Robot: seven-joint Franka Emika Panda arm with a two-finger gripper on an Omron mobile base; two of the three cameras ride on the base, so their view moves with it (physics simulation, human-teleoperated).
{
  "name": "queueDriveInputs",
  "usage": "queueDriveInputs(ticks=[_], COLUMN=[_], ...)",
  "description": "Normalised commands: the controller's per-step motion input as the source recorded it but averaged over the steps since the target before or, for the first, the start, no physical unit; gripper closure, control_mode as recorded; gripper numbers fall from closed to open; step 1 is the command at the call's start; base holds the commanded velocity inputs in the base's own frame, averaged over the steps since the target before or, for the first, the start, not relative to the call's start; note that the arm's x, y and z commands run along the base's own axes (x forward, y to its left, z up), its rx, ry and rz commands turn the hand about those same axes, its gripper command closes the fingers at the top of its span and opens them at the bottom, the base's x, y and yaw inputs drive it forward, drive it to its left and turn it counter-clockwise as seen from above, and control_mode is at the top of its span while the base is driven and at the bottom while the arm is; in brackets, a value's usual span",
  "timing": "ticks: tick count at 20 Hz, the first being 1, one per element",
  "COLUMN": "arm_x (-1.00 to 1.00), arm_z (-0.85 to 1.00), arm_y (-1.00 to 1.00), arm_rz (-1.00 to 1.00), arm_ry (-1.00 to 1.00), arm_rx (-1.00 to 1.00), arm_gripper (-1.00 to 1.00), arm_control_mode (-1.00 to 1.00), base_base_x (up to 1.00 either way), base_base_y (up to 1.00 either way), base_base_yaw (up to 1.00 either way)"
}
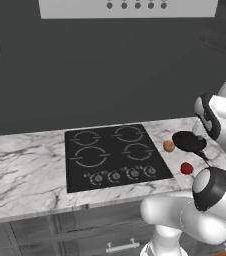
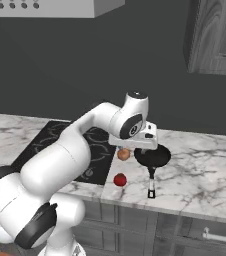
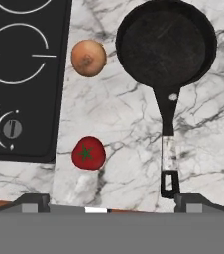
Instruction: Place the pan on the rear right burner on the stove. Then place the tomato and the onion in the pan and turn on the rear right burner.
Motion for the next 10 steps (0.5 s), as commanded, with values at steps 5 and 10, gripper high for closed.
queueDriveInputs(ticks=[5, 10], arm_x=[0.00, 0.00], arm_z=[-0.25, -0.27], arm_y=[-0.21, -0.21], arm_rz=[0.00, 0.00], arm_ry=[0.03, 0.01], arm_rx=[0.00, 0.00], arm_gripper=[-1.00, -1.00], arm_control_mode=[-1.00, -1.00], base_base_x=[0.00, 0.00], base_base_y=[0.00, 0.00], base_base_yaw=[0.00, 0.00])
